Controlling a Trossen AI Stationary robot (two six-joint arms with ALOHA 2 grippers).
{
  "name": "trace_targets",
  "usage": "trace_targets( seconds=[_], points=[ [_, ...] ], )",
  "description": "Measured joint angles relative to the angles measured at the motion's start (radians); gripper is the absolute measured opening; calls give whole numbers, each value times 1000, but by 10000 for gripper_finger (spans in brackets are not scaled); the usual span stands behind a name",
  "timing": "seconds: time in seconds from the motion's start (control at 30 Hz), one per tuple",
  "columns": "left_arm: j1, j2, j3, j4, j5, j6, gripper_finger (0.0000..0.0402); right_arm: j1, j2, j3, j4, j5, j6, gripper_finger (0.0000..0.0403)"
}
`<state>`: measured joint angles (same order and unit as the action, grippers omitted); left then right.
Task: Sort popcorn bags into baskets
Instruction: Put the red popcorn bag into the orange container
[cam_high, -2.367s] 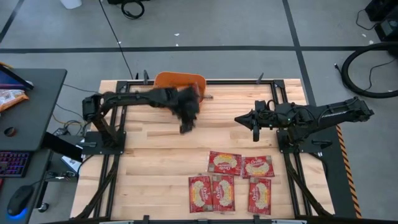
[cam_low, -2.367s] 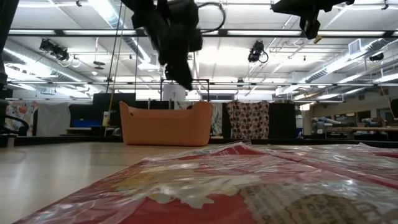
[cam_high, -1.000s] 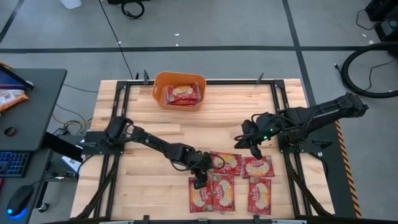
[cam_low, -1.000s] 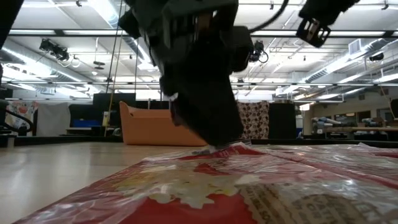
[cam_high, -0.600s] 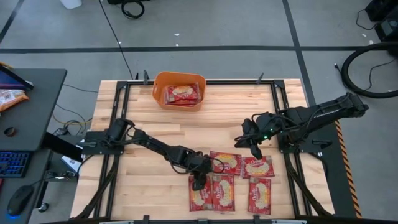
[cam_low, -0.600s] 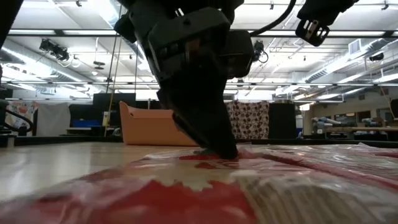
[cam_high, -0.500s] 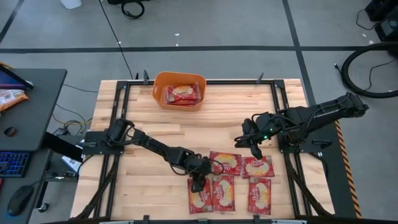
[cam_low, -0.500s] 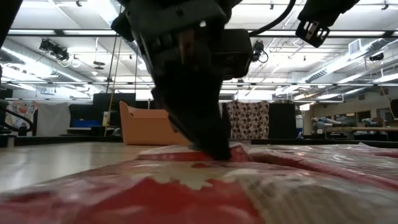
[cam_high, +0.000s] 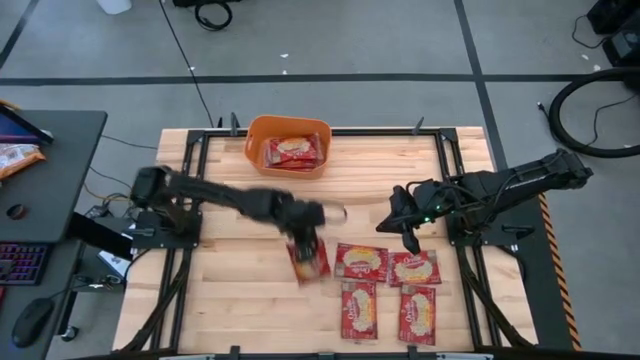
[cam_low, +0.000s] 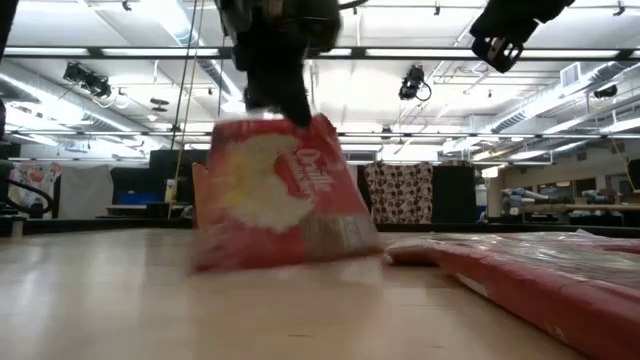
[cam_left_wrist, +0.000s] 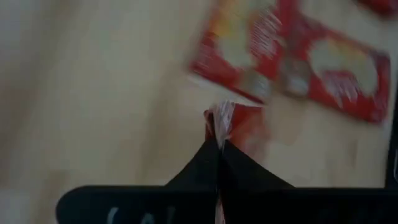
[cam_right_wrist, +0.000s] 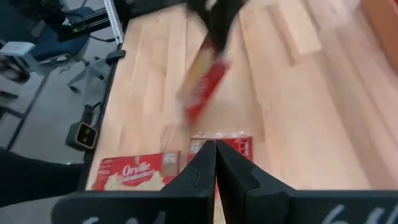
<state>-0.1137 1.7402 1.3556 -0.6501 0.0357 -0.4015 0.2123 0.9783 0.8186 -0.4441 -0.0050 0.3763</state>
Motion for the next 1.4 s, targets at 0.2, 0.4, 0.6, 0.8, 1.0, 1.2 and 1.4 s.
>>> trace_targets(
  seconds=[0.2,0.4,0.6,0.8,1.0,1.2,1.4],
  points=[
    [205,-118,0,-49,-42,-11,3,0,0,0,54,64,-22,16],
    [422,-167,0,60,-47,-33,3,0,0,0,83,73,-17,16],
    [587,-171,0,221,-14,-77,2,0,0,0,92,91,13,16],
    [698,-171,0,229,-103,-69,2,0,0,0,94,91,41,16],
    [772,-140,-12,153,-124,-55,2,0,0,0,101,91,43,16],
    [773,-80,-36,77,-164,-50,12,0,0,0,114,110,51,16],
    [772,-75,-36,-1,-304,-24,23,0,0,0,114,110,73,16]
  ],
)
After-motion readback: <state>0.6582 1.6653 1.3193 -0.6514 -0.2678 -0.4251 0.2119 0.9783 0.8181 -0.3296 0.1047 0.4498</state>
